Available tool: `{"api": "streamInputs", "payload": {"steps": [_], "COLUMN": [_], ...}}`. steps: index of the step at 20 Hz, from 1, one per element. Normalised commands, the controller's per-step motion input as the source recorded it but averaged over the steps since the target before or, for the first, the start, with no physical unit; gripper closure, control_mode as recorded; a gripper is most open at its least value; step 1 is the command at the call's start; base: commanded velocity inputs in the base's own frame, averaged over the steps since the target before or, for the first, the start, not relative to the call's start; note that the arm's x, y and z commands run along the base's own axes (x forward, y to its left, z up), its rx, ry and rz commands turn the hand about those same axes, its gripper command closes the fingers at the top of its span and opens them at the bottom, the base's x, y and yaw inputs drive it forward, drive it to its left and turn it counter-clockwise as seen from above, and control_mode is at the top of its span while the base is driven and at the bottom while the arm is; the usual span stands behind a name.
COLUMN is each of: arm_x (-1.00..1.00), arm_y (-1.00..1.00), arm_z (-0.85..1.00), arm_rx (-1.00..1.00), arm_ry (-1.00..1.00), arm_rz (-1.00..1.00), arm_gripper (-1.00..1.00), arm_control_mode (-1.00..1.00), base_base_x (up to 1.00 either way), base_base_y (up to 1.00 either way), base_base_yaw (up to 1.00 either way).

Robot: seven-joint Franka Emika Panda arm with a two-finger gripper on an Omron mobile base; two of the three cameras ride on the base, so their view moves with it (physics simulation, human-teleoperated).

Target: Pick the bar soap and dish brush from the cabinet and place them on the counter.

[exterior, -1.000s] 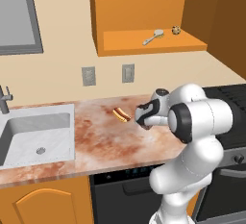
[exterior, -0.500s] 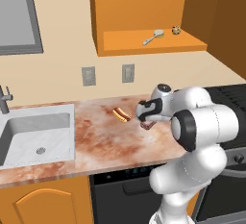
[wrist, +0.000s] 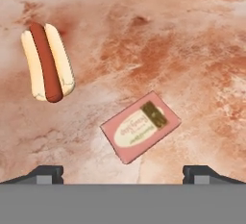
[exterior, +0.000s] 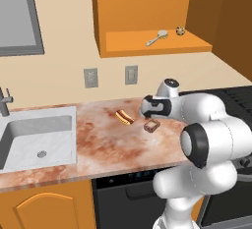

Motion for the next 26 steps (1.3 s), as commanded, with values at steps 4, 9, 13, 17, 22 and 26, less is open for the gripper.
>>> {"api": "streamInputs", "payload": {"steps": [4,9,13,17,22,26], "arm_x": [-0.15,-0.31,-0.16,-0.07,-0.05,-0.08], "arm_y": [0.01,0.01,0.04,0.08,0.07,0.05], "arm_z": [0.27,0.18,0.34,0.5,0.47,0.43], "arm_rx": [0.0,0.0,0.0,-0.02,0.0,0.02], "arm_ry": [-0.07,-0.13,-0.05,-0.02,0.0,0.0], "arm_rz": [0.05,0.03,0.03,0.03,0.01,0.0], "arm_gripper": [-1.0,-1.0,-1.0,-1.0,-1.0,-1.0], "arm_control_mode": [-1.0,-1.0,-1.0,-1.0,-1.0,-1.0], "base_base_x": [0.0,0.0,0.0,0.0,0.0,0.0], "base_base_y": [0.0,0.0,0.0,0.0,0.0,0.0], "base_base_yaw": [0.0,0.0,0.0,0.0,0.0,0.0]}}
